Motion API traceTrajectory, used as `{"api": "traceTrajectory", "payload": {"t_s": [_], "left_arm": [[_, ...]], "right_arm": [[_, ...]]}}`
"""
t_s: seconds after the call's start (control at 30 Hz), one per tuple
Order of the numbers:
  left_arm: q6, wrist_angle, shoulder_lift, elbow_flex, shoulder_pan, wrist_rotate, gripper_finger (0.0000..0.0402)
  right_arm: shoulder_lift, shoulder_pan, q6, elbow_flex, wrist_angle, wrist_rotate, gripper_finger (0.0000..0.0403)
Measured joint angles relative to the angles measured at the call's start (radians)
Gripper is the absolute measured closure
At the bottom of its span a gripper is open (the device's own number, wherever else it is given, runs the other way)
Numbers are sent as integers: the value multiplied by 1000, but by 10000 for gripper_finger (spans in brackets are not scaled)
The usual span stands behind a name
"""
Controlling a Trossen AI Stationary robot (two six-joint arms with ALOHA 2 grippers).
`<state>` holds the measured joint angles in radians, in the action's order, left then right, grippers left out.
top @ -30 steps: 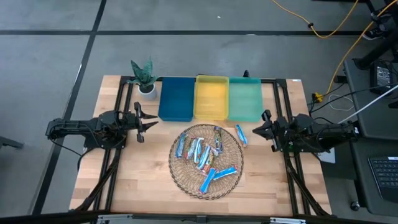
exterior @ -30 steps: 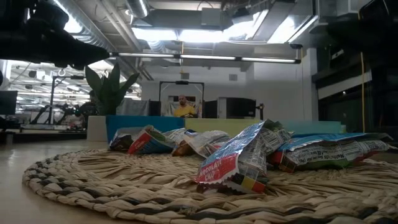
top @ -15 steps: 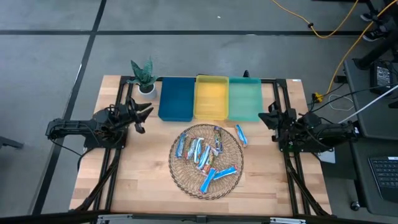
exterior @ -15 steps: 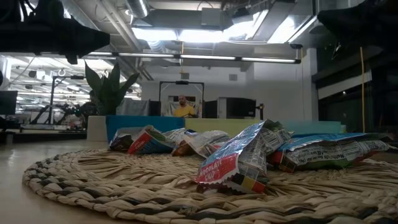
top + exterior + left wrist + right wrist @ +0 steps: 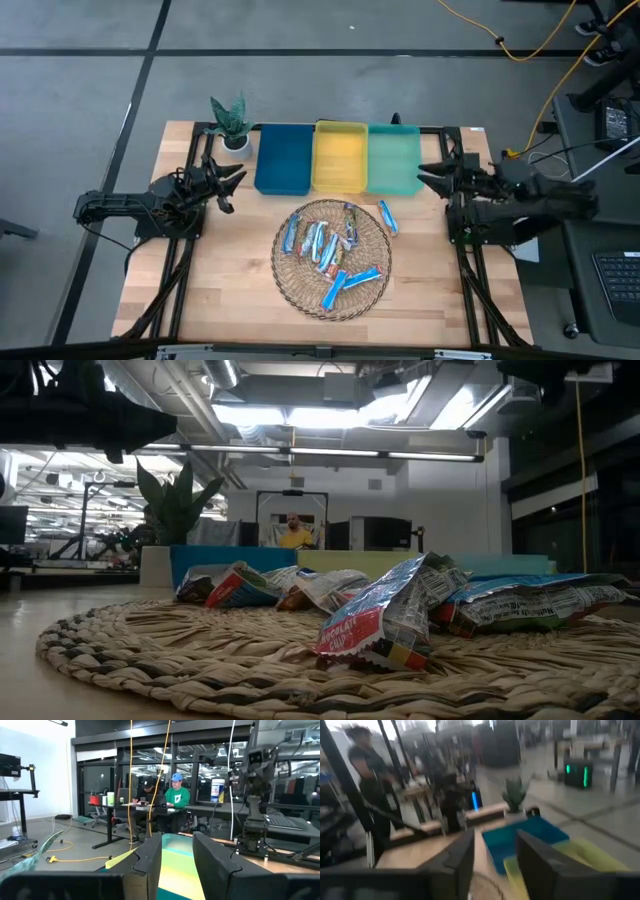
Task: Pick and place Granola Bars by type
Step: Put the yellow granola bar into the yellow bin
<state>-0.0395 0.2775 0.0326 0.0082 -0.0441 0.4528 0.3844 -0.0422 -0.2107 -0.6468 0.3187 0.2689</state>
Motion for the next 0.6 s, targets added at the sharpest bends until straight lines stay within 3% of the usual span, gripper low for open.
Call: {"api": "traceTrajectory", "payload": {"t_s": [0.3,0.43,0.6], "left_arm": [[0,-16,0,0,0,6,297],[1,-16,0,0,0,6,297],[0,-22,0,0,0,7,297]], "right_arm": [[334,0,-124,-375,357,-22,137],[434,0,-223,-459,448,-125,118],[496,0,-346,-469,450,-244,115]]}}
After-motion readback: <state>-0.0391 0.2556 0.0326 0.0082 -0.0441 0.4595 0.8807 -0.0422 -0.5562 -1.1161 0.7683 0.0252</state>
